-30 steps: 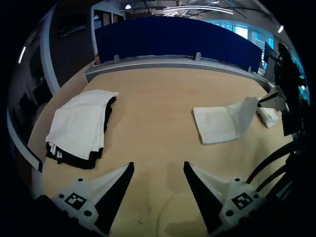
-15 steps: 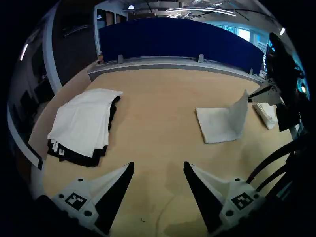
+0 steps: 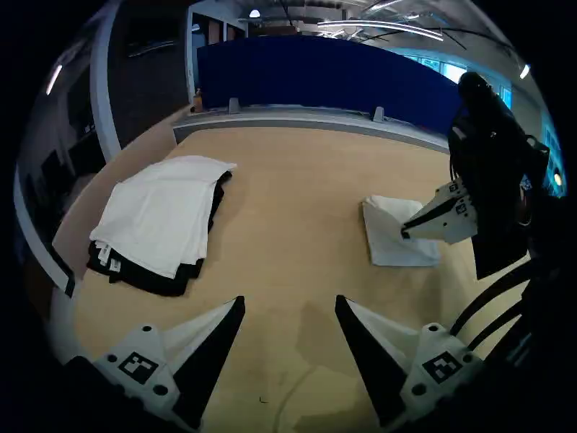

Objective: Fold towel

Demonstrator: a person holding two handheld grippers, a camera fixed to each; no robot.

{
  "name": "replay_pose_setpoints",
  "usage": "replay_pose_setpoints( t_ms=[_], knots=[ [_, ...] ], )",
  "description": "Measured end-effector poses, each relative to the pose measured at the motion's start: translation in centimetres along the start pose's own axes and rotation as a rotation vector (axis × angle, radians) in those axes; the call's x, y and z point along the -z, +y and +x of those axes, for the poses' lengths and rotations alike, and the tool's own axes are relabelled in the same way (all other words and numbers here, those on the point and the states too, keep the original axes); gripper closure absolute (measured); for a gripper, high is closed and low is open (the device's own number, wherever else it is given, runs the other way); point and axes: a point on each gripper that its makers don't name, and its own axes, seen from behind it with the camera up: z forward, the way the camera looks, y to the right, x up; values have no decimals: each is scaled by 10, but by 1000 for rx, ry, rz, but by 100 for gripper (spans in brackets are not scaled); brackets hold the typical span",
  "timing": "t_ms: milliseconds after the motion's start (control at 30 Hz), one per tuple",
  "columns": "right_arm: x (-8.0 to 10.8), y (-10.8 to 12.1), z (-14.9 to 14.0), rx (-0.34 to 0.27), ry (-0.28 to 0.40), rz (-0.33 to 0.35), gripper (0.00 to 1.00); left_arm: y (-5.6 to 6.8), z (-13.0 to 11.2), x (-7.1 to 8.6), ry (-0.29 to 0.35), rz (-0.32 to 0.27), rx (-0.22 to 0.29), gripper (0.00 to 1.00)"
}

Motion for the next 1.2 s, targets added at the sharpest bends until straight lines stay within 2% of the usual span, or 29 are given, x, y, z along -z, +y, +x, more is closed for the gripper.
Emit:
replay_pose_setpoints(
  t_ms=[100,200,700,767,900,967,1167,1200],
  knots=[
    [-16,-8,-7,-25,-14,17,96,-1,-2,-1,-1,-3,9,7],
    [-21,-12,-10,-39,-16,25,96,-2,-4,-2,-2,-8,16,7],
    [-15,-18,-18,-16,-16,51,93,-2,-3,-6,-2,-10,8,7],
    [-14,-18,-18,-12,-15,51,86,-2,-2,-6,-2,-9,6,7],
    [-11,-20,-18,-10,-11,57,65,-2,-2,-6,-2,-8,5,7],
    [-7,-23,-18,-10,-6,73,41,-1,-2,-5,-3,-8,5,7],
    [3,-19,-14,6,19,45,15,0,-2,-5,-2,-8,4,7],
    [5,-18,-13,6,25,37,15,0,-1,-5,-1,-8,4,7]
  ],
)
